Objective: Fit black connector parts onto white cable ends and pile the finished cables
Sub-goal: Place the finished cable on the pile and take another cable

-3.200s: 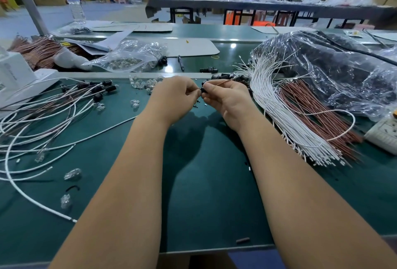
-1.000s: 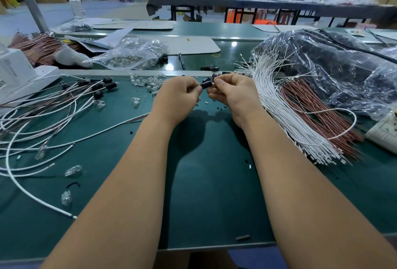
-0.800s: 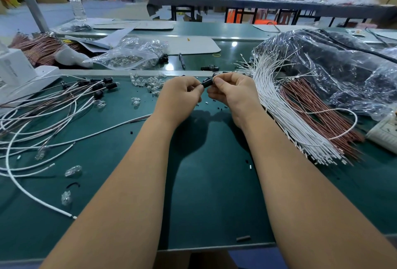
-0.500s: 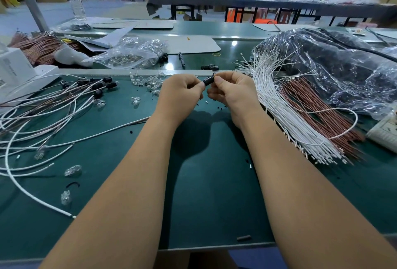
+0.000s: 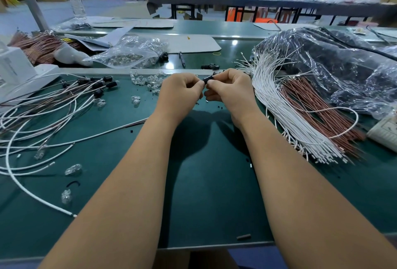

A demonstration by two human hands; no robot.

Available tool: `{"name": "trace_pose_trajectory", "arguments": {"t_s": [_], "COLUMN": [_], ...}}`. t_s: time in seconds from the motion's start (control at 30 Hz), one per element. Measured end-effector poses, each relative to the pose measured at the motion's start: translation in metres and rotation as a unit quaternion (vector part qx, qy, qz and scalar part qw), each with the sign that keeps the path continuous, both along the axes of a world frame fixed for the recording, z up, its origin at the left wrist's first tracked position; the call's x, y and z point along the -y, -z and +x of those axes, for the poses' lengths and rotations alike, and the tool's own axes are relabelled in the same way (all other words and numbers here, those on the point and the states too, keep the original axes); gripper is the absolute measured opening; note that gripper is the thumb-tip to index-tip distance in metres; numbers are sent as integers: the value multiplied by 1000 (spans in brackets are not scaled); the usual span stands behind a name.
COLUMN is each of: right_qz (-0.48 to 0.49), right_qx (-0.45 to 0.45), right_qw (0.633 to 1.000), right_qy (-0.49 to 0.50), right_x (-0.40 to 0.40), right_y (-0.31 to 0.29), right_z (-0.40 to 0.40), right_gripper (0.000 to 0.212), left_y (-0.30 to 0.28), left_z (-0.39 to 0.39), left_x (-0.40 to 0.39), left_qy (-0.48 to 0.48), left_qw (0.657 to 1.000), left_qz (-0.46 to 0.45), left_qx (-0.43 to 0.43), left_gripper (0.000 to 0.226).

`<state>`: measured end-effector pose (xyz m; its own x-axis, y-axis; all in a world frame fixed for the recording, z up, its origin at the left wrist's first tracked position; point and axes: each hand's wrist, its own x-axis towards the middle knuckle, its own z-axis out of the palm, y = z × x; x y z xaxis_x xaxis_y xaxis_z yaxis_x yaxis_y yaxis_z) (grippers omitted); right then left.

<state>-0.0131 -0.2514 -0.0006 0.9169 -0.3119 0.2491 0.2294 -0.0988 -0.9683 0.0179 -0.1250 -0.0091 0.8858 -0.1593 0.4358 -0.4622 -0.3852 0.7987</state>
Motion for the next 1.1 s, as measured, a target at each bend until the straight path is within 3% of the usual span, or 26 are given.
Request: {"name": "trace_pose_trajectory", "arguments": {"t_s": [0.27, 0.57, 0.77, 0.87, 0.93, 1.03, 1.1], "right_qz": [-34, -35, -27, -168, -284, -443, -522], "right_qx": [27, 34, 23, 0, -17, -49, -53], "right_qw": [999, 998, 997, 982, 957, 895, 850], "right_qy": [13, 45, 64, 83, 55, -15, -41], "right_x": [0, 0, -2, -4, -7, -11, -14], "right_y": [4, 8, 7, 11, 15, 19, 17], "right_z": [4, 6, 6, 9, 10, 11, 11], "right_gripper": [22, 21, 15, 10, 9, 37, 45], "left_y": [-1, -5, -2, -4, -5, -1, 1], "left_z": [4, 1, -2, 4, 9, 15, 20], "left_x": [-3, -6, -1, -10, -21, -34, -37], "left_qy": [14, 90, -8, -193, -293, -302, -275], "left_qw": [999, 994, 998, 968, 936, 931, 940], "left_qz": [33, 53, 67, 144, 191, 190, 184], "left_qx": [5, -35, 8, 72, 32, -73, -88], "left_gripper": [12, 15, 12, 20, 23, 26, 28]}}
